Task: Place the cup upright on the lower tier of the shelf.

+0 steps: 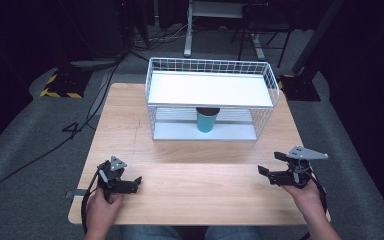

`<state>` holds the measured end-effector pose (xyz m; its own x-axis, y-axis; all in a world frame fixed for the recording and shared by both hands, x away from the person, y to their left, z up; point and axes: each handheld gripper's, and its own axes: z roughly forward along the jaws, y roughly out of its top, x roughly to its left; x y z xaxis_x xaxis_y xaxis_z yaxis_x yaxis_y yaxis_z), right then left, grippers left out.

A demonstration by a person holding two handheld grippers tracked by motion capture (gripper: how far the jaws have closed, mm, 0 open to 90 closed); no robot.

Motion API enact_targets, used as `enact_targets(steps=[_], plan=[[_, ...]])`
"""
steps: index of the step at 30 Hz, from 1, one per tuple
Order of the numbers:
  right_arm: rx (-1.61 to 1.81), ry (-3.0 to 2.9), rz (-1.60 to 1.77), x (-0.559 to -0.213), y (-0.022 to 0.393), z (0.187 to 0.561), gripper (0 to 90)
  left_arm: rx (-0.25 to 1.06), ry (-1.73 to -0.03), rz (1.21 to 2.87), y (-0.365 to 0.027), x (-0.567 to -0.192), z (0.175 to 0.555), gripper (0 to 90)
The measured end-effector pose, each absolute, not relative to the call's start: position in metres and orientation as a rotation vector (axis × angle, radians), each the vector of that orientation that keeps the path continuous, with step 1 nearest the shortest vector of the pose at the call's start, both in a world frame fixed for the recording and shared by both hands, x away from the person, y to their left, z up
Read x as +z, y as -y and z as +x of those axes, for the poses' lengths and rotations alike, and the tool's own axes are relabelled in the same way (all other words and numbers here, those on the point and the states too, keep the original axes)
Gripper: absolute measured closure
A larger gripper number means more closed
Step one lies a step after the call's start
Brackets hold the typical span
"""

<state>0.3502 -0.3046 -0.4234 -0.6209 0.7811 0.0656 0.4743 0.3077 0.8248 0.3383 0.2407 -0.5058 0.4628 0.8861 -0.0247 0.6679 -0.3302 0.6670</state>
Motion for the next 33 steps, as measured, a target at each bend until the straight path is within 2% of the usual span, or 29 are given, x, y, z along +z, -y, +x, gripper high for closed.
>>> enact_targets(steps=[6,14,24,28,29,33], plan=[[1.209,-2.257,1.164,-0.433,0.313,0.342,12.7,0.465,-1.291,2.100,-0.240,-0.506,0.338,1.2],[1.268,-2.253,1.180,-0.464,0.322,0.329,12.7,0.464,-1.292,2.098,-0.240,-0.506,0.338,1.2],[1.131,-2.311,1.170,-0.486,0.319,0.325,12.0,0.463,-1.292,2.098,-0.240,-0.506,0.338,1.2],[1.110,-2.341,1.195,-0.497,0.319,0.326,10.0,0.464,-1.292,2.098,-0.240,-0.506,0.339,1.2],[1.077,-2.364,1.188,-0.503,0.319,0.327,6.5,0.464,-1.293,2.097,-0.240,-0.506,0.339,1.2],[1.063,-2.354,1.169,-0.505,0.318,0.326,5.5,0.464,-1.293,2.095,-0.240,-0.506,0.339,1.2]])
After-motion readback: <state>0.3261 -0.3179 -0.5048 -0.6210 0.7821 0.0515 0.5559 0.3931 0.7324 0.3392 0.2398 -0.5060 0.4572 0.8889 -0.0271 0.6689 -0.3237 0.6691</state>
